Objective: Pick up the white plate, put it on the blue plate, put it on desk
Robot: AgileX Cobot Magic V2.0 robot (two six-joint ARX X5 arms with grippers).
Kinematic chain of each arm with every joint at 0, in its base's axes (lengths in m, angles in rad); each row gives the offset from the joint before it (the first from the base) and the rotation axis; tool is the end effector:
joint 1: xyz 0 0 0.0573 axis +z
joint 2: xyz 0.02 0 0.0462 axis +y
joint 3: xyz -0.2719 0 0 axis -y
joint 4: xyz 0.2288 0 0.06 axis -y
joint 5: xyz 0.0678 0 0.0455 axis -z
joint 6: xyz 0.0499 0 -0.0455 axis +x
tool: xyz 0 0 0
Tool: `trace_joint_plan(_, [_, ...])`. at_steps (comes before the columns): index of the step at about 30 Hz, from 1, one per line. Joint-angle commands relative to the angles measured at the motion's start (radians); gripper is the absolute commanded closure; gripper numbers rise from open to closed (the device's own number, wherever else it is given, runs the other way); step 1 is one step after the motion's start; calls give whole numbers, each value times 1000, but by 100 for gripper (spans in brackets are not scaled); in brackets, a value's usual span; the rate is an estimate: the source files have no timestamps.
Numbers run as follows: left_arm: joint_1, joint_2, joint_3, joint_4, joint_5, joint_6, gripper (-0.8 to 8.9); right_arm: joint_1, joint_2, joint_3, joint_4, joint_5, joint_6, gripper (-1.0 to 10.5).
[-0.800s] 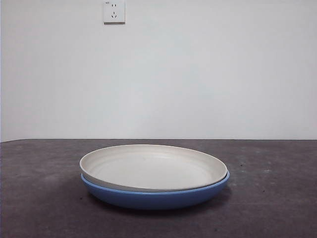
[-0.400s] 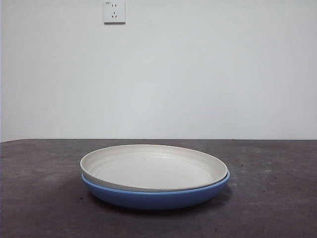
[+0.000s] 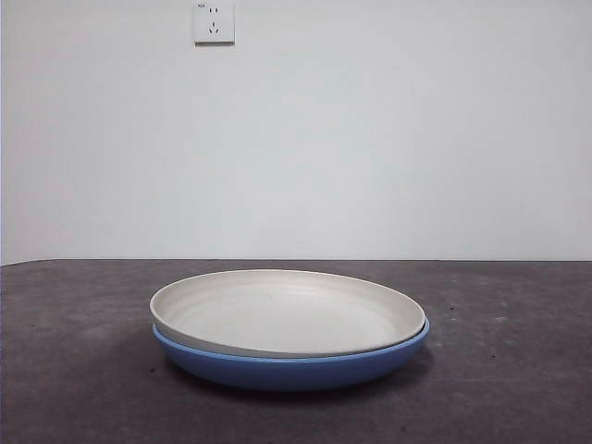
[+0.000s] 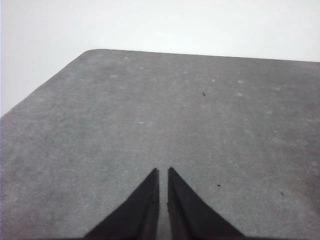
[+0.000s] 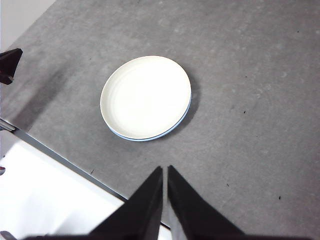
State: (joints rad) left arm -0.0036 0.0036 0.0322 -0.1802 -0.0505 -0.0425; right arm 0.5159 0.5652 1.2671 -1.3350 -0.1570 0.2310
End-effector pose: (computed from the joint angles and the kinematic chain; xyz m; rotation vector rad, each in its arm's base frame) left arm 0.0914 0.0022 0.1532 -0.0383 0.1505 0.0500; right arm 0.0142 0.0170 0.3734 0.0998 0.7051 0.5724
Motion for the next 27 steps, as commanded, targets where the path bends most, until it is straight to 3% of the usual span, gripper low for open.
trace_joint_plan(1, [2, 0, -21, 6, -3, 8, 786, 5, 6, 16, -45, 2, -10, 936])
trace_joint_plan(5, [2, 0, -21, 6, -3, 8, 786, 5, 5, 16, -43, 1, -10, 936])
trace_joint_plan(8, [2, 0, -21, 6, -3, 8, 786, -65, -11, 5, -40, 1, -16, 936])
trace_joint_plan(10, [2, 0, -21, 6, -3, 8, 786, -151, -41, -30, 1, 1, -95, 936])
trace_joint_plan(14, [2, 0, -21, 6, -3, 8, 786, -355, -180, -254, 324, 3, -167, 936])
trace_joint_plan(17, [2, 0, -21, 6, -3, 8, 786, -449, -299, -474, 590, 4, -195, 936])
trace_joint_plan(21, [2, 0, -21, 6, -3, 8, 786, -533, -433, -723, 835, 12, -196, 936])
trace_joint_plan(23, [2, 0, -21, 6, -3, 8, 786, -559, -478, -830, 934, 59, -203, 936])
trace_joint_plan(27, [2, 0, -21, 6, -3, 8, 786, -581, -533, -978, 1014, 113, -214, 936])
